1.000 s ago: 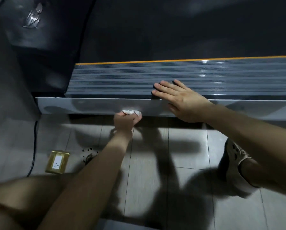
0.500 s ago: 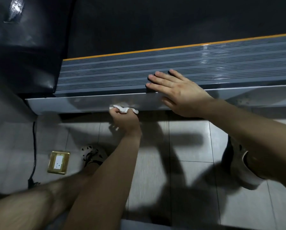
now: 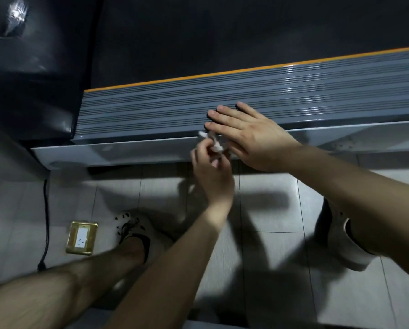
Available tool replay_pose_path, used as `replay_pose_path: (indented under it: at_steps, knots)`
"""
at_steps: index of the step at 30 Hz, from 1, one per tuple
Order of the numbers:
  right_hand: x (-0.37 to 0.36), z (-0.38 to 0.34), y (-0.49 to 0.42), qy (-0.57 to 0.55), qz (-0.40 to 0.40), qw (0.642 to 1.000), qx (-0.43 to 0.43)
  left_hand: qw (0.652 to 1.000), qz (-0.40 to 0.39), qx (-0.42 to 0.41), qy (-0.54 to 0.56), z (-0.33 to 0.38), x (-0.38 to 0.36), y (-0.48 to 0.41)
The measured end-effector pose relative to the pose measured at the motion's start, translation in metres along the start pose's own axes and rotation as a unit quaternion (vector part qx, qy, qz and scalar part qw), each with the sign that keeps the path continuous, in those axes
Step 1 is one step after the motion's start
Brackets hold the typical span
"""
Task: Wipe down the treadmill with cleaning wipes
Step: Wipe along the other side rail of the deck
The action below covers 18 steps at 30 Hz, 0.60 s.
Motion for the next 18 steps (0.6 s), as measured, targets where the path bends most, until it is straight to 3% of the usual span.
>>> replay_pose_path:
  at_steps: [2,4,7,9,11,14,16,18]
  knots:
    - [0.006,-0.001,-0.001,-0.016,-0.022,1.000,0.000,1.000,0.012,0.014,0.019,0.000,-0.019,0.011]
    - [0.020,0.001,0.007,-0.021,-0.036,0.999,-0.004,0.994,0.073,0.083,0.014,-0.029,-0.010,-0.007]
    - [0.040,0.005,0.043,0.015,0.036,0.999,-0.027,0.975,0.119,0.187,-0.007,-0.052,0.032,-0.041]
    - [0.040,-0.001,0.074,0.028,0.074,0.994,-0.076,0.987,0.024,0.114,-0.113,-0.046,0.048,-0.049]
    - [0.027,-0.014,0.099,0.016,0.080,0.988,-0.134,0.973,-0.120,0.029,-0.193,-0.029,0.053,-0.046]
    - [-0.004,-0.034,0.120,-0.020,0.019,0.987,-0.157,0.901,-0.318,-0.003,-0.296,0.000,0.061,-0.033]
    - [-0.011,-0.051,0.121,-0.052,-0.037,0.983,-0.169,0.843,-0.368,-0.084,-0.385,0.018,0.069,-0.034]
    - [-0.009,-0.064,0.116,-0.086,-0.034,0.976,-0.199,0.783,-0.394,-0.187,-0.442,0.041,0.078,-0.037]
Point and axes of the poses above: each hand's wrist, its own y-axis away from the middle knuckle, its own x-axis out of the back of the hand, z = x × y, the point moved 1 cm from there along -y, towards the middle knuckle, and after that the axes turned 5 degrees about x, right-handed, at the moved point
